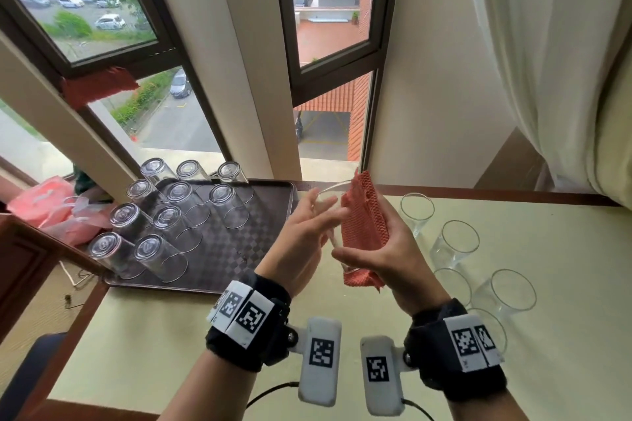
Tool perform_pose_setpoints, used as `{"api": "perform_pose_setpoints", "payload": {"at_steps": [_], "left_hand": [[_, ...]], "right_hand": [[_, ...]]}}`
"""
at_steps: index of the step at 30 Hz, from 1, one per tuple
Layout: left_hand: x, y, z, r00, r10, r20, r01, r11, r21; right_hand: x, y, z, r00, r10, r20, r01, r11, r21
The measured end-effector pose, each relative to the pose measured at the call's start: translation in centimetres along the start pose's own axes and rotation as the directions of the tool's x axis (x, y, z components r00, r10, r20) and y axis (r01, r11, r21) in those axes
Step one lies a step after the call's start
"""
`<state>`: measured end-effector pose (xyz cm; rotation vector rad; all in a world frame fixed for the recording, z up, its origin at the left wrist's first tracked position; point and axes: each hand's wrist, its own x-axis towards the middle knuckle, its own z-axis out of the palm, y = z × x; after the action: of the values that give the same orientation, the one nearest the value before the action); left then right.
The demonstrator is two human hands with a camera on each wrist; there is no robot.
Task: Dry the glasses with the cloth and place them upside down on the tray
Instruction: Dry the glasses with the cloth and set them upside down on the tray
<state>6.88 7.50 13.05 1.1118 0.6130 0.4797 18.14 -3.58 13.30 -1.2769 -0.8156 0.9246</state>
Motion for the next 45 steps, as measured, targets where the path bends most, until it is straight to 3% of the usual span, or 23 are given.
{"api": "perform_pose_setpoints", "payload": {"at_steps": [3, 7, 9, 13, 17, 20, 23, 25, 28, 32, 37, 39, 43, 45], "left_hand": [[0.0, 0.0, 0.7, 1.000, -0.015, 0.012, 0.015, 1.000, 0.019], [-0.5, 0.1, 0.7, 0.996, 0.013, 0.086, -0.006, 0.996, -0.088], [-0.7, 0.0, 0.1, 0.992, 0.033, 0.123, -0.026, 0.998, -0.055], [-0.5, 0.6, -0.3, 1.000, 0.014, 0.017, -0.013, 0.998, -0.063], [-0.3, 0.8, 0.4, 0.998, 0.009, 0.065, -0.010, 1.000, 0.017], [-0.7, 0.8, 1.1, 0.998, 0.010, 0.064, -0.010, 1.000, 0.001], [-0.8, -0.1, 0.3, 0.989, 0.011, 0.148, -0.009, 1.000, -0.018], [-0.9, 0.0, 0.0, 0.994, 0.017, 0.105, -0.017, 1.000, -0.004], [-0.7, 0.5, -0.2, 1.000, 0.030, 0.001, -0.030, 0.999, -0.020], [-0.6, 0.2, 0.3, 0.999, 0.006, 0.039, -0.006, 1.000, 0.008], [-1.4, -0.1, 0.2, 0.997, 0.013, 0.075, -0.009, 0.999, -0.052], [-1.4, -0.1, -0.1, 0.995, 0.028, 0.095, -0.026, 0.999, -0.028], [-1.0, 0.4, -0.9, 0.998, 0.052, -0.030, -0.054, 0.997, -0.049], [-0.8, 0.4, -0.7, 0.997, 0.068, -0.025, -0.069, 0.997, -0.041]], "right_hand": [[0.0, 0.2, 0.6, 0.997, 0.013, 0.070, -0.015, 0.999, 0.032], [-0.1, 0.3, 0.5, 0.976, 0.081, 0.202, -0.134, 0.955, 0.264], [0.0, 0.2, 0.3, 0.973, 0.080, 0.216, -0.143, 0.943, 0.299], [0.3, -0.1, 0.1, 0.997, 0.029, 0.073, -0.036, 0.994, 0.103], [0.0, 0.2, 0.6, 0.997, -0.001, 0.072, -0.002, 0.999, 0.035], [-0.2, 0.2, 0.6, 0.983, 0.044, 0.178, -0.076, 0.981, 0.180], [-0.3, 0.0, 0.0, 0.972, 0.070, 0.226, -0.142, 0.936, 0.321], [-0.2, -0.3, -0.3, 0.981, 0.074, 0.180, -0.123, 0.952, 0.281], [0.0, -0.6, -0.4, 0.998, 0.017, 0.053, -0.020, 0.997, 0.069], [-0.1, -0.2, 0.4, 0.998, -0.014, 0.053, 0.015, 1.000, -0.019], [-0.5, 0.0, 0.7, 0.970, 0.074, 0.231, -0.134, 0.957, 0.256], [-0.4, 0.0, 0.6, 0.969, 0.090, 0.229, -0.160, 0.937, 0.311], [0.1, -0.2, 0.2, 0.995, 0.054, 0.079, -0.058, 0.997, 0.056], [0.3, 0.0, 0.3, 0.998, 0.017, 0.052, -0.014, 0.998, -0.066]]}}
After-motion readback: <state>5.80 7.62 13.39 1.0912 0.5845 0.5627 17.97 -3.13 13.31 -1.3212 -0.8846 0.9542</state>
